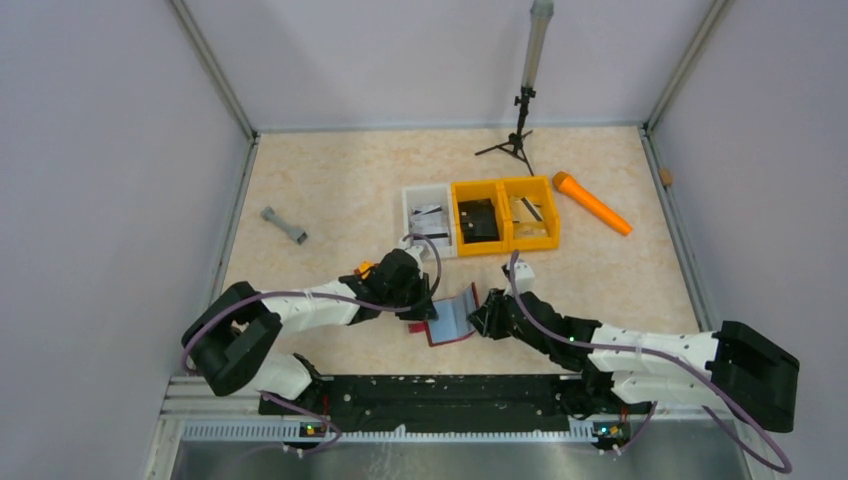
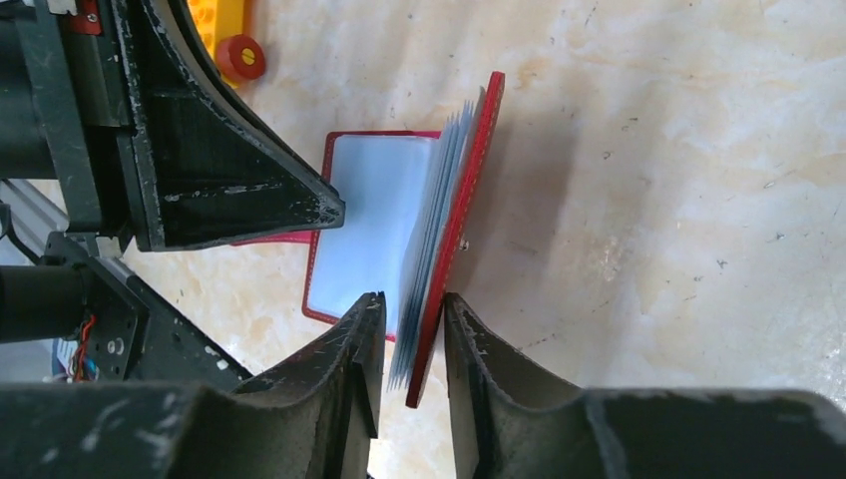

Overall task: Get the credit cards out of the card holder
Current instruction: Remove the credit card from the card holder.

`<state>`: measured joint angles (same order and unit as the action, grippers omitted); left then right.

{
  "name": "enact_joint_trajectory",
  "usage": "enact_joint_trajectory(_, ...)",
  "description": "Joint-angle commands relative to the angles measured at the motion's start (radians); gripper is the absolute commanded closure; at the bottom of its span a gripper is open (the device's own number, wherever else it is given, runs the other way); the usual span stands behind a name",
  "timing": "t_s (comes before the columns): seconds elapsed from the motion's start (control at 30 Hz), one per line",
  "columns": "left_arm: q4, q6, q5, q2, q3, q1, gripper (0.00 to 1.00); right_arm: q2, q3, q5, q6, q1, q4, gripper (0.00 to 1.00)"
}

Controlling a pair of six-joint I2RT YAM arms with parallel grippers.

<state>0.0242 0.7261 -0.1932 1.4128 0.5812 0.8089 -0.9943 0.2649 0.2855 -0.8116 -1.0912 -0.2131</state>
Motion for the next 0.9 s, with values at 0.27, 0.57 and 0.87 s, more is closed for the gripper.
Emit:
enact_joint_trajectory(0.27,0.013,-0.039,-0.052,-0.05,0.024,0.006,0.78,-0.044,0.056,-0.036,0.007,-0.007,0.001,0.89)
enact_joint_trajectory(0.57,0.107,0.02,-0.007,-0.235,0.045,0.051,0.37,-0.043,0.051,-0.024,-0.012,-0.008,-0.012,0.95)
enact_joint_trajectory(0.87,-0.106,0.074,-0.042,-0.113,-0.007,0.055,0.38,-0.012,0.026,-0.036,-0.016,-0.008,-0.029,0.94)
